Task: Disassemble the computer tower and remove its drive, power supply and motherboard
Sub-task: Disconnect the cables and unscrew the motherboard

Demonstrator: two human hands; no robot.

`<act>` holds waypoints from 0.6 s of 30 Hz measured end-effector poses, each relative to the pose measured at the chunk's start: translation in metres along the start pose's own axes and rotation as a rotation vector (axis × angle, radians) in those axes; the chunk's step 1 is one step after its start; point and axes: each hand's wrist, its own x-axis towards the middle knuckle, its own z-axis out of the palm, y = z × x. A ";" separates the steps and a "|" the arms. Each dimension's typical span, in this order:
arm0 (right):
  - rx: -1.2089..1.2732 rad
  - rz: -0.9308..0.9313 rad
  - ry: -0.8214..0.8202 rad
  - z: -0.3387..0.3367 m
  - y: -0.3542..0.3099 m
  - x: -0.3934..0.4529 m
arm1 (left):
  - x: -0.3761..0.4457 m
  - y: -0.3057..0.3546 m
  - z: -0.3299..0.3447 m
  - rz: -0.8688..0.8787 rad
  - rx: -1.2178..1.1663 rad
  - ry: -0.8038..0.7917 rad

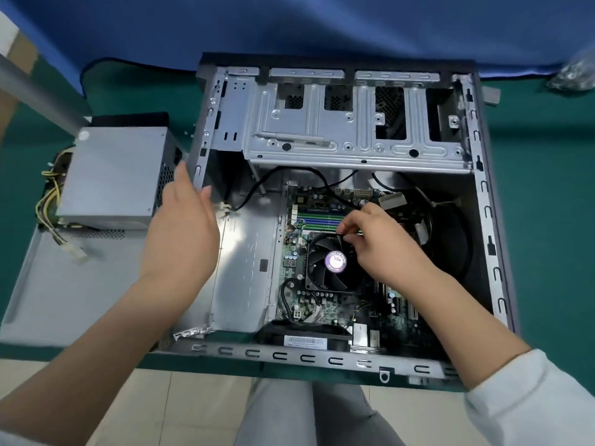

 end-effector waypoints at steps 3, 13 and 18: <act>-0.048 0.018 0.000 0.000 -0.001 0.000 | -0.016 0.004 -0.001 0.173 0.366 -0.074; -0.338 0.016 -0.261 -0.030 -0.008 -0.006 | -0.025 0.059 0.061 0.861 0.155 -0.593; -0.559 -0.116 -0.499 -0.058 -0.012 -0.019 | -0.020 0.057 0.082 0.918 0.099 -0.508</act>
